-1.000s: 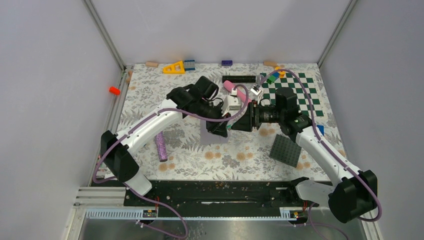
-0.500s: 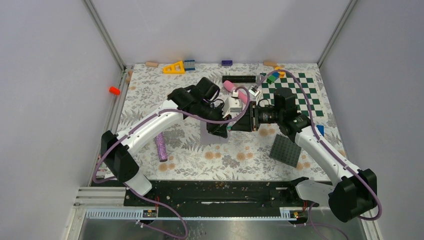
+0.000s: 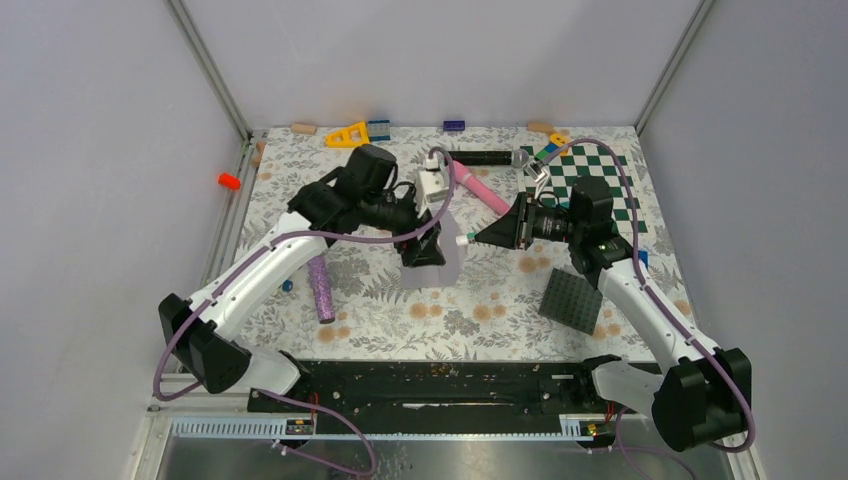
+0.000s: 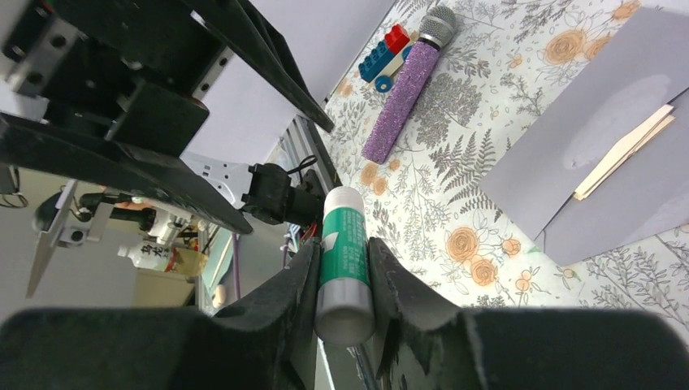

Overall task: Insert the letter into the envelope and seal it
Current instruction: Adjust the solid glue, then open the solid glue cap from the solid glue.

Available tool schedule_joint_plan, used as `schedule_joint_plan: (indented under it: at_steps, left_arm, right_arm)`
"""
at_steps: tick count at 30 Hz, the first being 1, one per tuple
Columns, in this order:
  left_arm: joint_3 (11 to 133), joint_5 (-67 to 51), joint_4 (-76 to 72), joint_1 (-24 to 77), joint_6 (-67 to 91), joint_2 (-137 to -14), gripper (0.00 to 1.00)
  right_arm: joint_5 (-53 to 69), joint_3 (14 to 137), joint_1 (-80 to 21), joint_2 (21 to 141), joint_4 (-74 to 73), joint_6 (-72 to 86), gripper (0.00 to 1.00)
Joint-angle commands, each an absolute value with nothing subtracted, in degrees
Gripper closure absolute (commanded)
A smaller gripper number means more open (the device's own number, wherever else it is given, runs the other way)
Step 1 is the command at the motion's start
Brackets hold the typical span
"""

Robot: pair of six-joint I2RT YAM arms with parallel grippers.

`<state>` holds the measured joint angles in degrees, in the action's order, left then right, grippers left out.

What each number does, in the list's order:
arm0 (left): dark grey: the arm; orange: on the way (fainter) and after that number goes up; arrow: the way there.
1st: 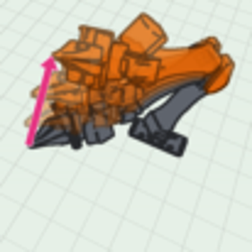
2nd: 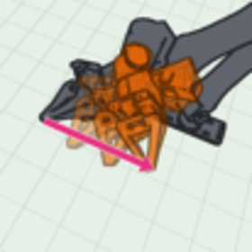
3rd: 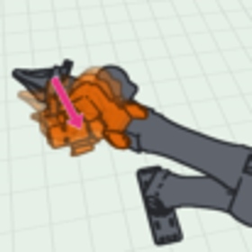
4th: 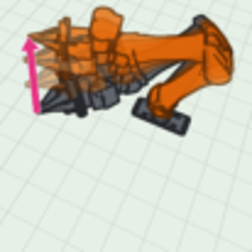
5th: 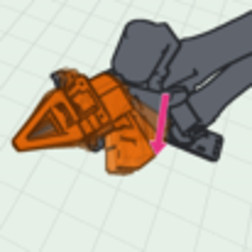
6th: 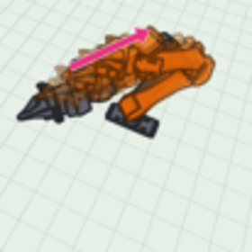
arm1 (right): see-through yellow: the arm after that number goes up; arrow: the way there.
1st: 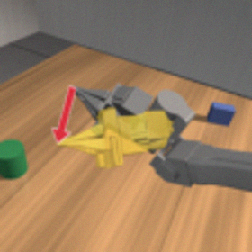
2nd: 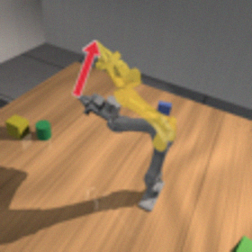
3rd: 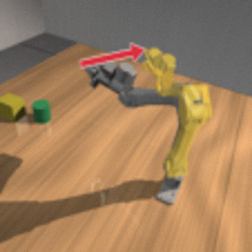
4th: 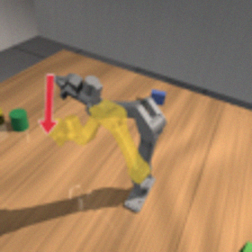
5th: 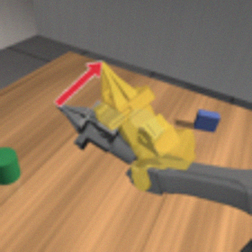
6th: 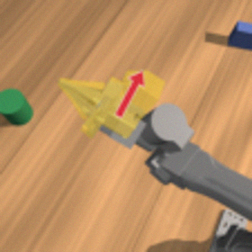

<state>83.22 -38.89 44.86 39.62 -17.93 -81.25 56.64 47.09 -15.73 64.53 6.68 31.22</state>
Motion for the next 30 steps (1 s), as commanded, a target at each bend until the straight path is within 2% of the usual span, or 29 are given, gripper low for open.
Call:
schedule_joint_plan:
  at_steps: [1, 14, 30]
  left_arm:
    - [83.01, -43.17, 35.87, 37.1, -11.21, -79.85, 0.21]
    - [81.57, -48.21, 27.99, 36.12, -2.4, -83.44, 0.24]
    - [80.52, -51.02, 24.31, 36.12, 1.93, -85.12, 0.42]
  right_arm:
    - [59.64, 44.82, -15.01, 65.25, 19.67, 41.22, 1.0]
    - [60.76, 41.58, -13.27, 66.07, 30.09, 49.02, 1.0]
    - [62.69, 40.05, -13.27, 68.15, 39.1, 56.19, 1.0]
